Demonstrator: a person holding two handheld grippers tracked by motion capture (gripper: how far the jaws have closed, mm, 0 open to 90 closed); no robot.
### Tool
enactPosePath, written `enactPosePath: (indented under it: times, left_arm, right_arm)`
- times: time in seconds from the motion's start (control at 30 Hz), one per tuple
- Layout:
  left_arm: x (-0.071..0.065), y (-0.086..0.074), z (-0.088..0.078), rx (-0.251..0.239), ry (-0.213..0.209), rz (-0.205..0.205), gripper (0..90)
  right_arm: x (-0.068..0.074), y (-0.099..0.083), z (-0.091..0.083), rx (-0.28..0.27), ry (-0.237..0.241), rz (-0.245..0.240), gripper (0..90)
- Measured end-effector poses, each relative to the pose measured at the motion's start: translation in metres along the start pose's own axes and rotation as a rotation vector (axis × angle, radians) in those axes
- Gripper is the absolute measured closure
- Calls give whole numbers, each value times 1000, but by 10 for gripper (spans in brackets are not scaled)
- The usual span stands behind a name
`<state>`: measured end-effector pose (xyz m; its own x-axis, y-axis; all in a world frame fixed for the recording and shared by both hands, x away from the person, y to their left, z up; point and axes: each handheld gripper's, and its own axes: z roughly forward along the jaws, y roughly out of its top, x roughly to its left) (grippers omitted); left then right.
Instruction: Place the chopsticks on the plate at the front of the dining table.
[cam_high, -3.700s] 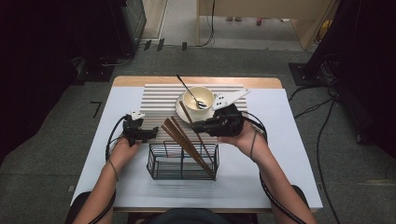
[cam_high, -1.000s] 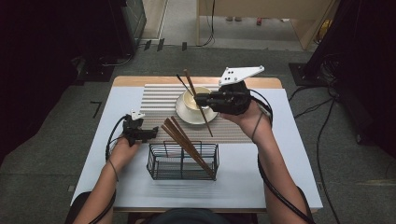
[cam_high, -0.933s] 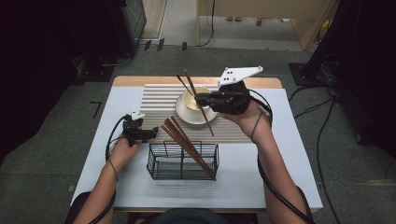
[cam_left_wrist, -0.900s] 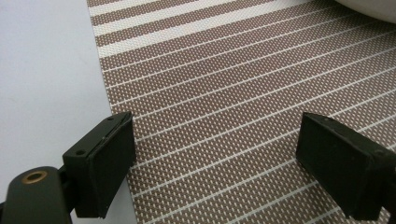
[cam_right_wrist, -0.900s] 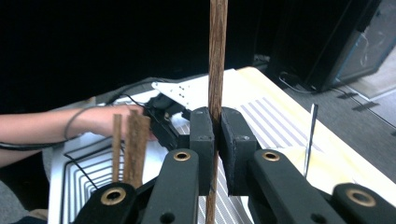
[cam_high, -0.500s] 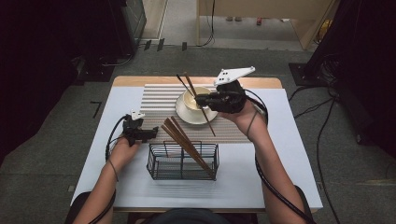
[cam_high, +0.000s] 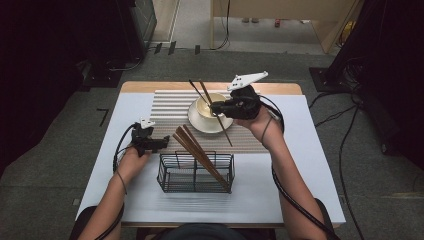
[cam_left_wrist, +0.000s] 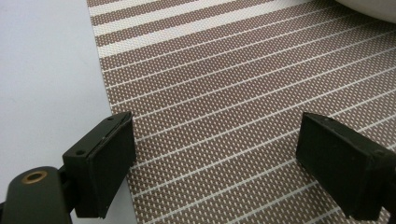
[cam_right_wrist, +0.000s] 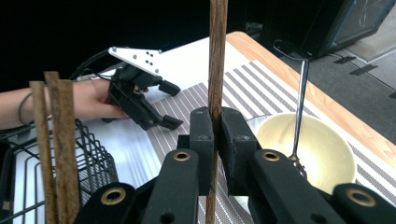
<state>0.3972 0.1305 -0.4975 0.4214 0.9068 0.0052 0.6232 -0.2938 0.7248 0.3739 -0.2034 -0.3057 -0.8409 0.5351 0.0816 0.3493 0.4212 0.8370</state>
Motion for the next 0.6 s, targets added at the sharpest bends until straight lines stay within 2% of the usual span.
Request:
enactPosePath:
  times: [0.6]
  left_arm:
    - [0, 0, 0, -2, 0, -1, 122]
  right_arm:
    - [-18, -10, 27, 66, -14, 21, 849]
